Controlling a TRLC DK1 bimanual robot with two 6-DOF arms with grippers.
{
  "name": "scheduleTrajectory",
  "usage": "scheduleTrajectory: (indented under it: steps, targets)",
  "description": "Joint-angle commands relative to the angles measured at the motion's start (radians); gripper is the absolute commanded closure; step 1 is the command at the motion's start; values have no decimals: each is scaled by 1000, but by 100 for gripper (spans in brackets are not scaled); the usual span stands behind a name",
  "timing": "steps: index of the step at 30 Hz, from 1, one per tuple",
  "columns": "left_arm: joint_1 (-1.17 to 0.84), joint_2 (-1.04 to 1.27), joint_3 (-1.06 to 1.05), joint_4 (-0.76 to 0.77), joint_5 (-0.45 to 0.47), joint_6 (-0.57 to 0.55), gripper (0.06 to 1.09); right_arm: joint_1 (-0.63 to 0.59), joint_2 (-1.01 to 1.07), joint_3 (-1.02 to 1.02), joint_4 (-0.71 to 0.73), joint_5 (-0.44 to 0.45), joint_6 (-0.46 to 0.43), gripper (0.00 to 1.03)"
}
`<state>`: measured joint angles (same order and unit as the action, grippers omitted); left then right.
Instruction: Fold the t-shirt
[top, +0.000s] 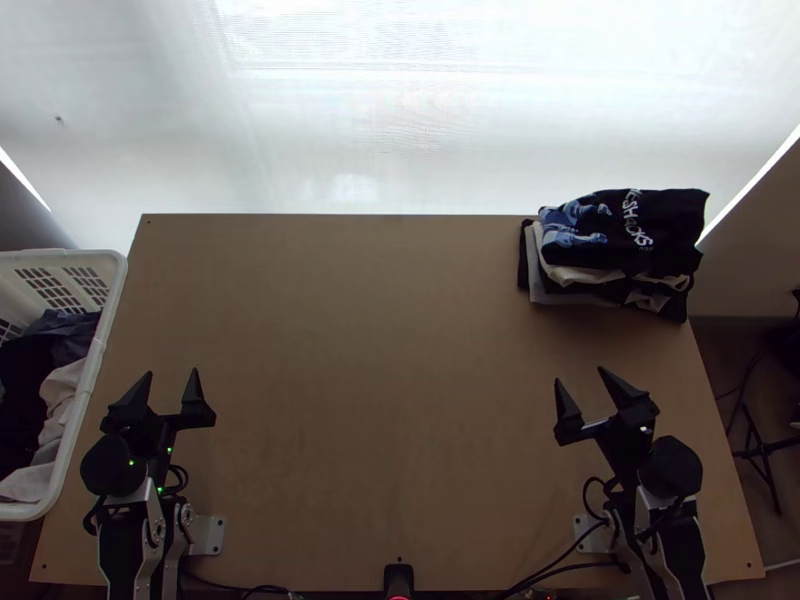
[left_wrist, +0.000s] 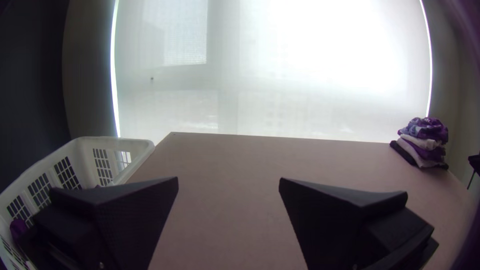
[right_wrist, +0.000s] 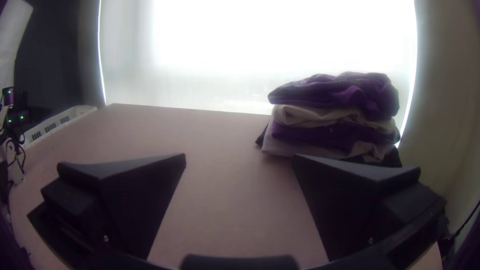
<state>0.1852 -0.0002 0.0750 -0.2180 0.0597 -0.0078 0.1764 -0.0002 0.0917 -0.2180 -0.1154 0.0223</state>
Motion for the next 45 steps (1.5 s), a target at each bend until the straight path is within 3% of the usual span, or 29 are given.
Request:
scheduleTrajectory:
  steps: [1,9,11,14,19,22,29,33,39,43,45]
  targets:
    - [-9,-1,0,0,0,-1,10,136,0,0,2,-3,1,4]
    - [-47,-1,3,17,0,6,10,152,-1,2,8,22,-1,4]
    - [-44,-1,14,46,0,3,10,147,0,2,28,68,2,4]
    - [-32,0,71,48,-20,3,10,126,0,20,95,227,1,4]
    - [53,169,272,63,-29,2,10,37,154,187,95,238,-4,4]
    - [117,448,549,-64,-29,-37,10,31,444,425,3,240,4,4]
    - [445,1013,1235,-515,-26,-136,10,-28,1039,1094,-431,232,48,4]
    - [678,1238,1476,-684,-21,-221,10,-57,1131,1277,-488,226,214,4]
    - [863,1562,1691,-969,-20,-238,10,-81,1111,1389,-560,103,114,4]
    - [922,1723,1686,-1078,-20,-77,10,-66,1174,1474,-649,77,120,4]
    - [941,1792,1651,-1074,-27,-67,10,-58,1229,1527,-741,79,97,4]
